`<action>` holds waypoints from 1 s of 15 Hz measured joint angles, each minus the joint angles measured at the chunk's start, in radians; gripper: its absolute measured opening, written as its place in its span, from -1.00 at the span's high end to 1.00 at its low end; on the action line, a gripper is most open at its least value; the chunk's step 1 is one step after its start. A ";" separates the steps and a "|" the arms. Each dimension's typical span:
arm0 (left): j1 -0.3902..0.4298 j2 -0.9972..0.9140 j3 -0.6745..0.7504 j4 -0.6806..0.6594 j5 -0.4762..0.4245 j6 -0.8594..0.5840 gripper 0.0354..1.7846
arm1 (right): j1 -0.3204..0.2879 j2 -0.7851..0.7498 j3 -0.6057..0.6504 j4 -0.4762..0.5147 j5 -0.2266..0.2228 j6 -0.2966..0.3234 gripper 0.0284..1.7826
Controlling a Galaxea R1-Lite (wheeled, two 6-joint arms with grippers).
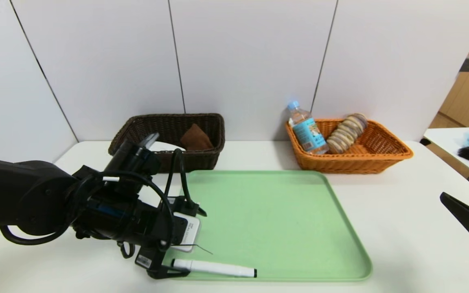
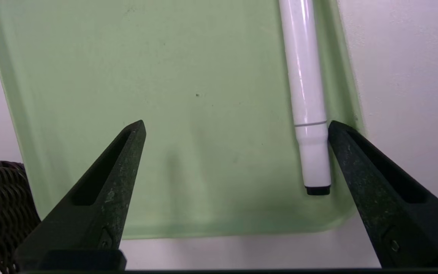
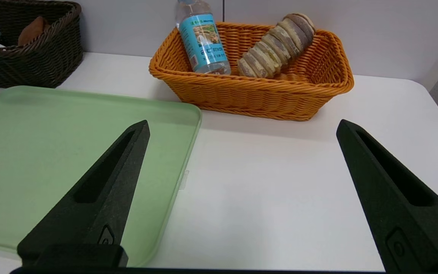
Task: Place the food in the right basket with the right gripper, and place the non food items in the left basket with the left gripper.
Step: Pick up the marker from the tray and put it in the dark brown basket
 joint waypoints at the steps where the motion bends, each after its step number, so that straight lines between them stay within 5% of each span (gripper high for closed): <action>1: 0.001 0.010 -0.002 -0.023 0.002 -0.003 -0.89 | 0.000 -0.001 0.001 0.000 0.000 0.000 -0.90; 15: -0.010 0.010 -0.061 0.088 -0.020 0.002 -0.89 | 0.000 0.006 0.000 0.000 0.001 0.020 -0.90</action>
